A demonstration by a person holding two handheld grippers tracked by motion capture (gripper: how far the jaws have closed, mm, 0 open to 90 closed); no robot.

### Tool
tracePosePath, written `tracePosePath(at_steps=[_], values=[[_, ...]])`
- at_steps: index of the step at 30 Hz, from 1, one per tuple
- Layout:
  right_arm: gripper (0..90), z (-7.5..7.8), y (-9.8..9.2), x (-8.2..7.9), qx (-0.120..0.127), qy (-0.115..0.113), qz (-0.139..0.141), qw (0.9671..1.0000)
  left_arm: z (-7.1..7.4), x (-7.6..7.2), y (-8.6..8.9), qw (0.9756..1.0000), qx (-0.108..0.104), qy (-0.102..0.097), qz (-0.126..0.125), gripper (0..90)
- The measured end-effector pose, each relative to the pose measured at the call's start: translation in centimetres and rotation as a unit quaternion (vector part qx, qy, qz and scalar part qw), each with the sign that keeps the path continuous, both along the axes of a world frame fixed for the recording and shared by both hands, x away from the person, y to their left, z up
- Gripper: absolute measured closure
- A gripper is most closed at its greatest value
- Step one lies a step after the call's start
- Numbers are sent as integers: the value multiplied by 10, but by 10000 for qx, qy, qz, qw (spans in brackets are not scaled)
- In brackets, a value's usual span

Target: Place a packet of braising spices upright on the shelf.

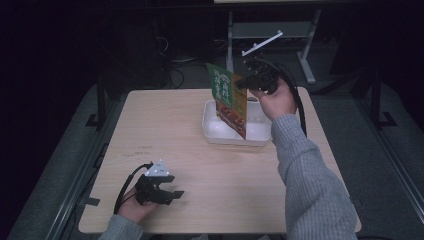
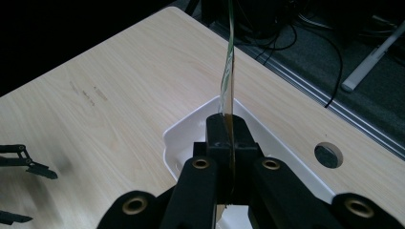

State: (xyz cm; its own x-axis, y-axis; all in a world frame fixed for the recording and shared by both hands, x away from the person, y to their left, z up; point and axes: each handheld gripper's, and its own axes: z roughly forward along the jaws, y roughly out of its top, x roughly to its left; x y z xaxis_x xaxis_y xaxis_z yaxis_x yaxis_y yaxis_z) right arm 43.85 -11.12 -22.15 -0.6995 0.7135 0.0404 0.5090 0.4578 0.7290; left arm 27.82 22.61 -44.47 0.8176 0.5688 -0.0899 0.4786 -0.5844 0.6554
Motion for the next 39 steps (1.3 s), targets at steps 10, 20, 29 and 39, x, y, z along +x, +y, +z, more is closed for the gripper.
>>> tracePosePath(at_steps=[10,20,29,39], values=[[900,-3,11,5,47,-69,-37,10000,0,0,0,10000,-4,-9,-6,332],[900,-10,22,12,5,-92,-51,9999,1,0,0,10000,-12,-31,-13,332],[900,-20,27,17,-65,-121,-96,9999,1,1,1,10000,-31,-24,-2,331],[900,-23,27,20,-64,-258,-184,9995,1,1,0,10000,-40,-29,-3,332]])
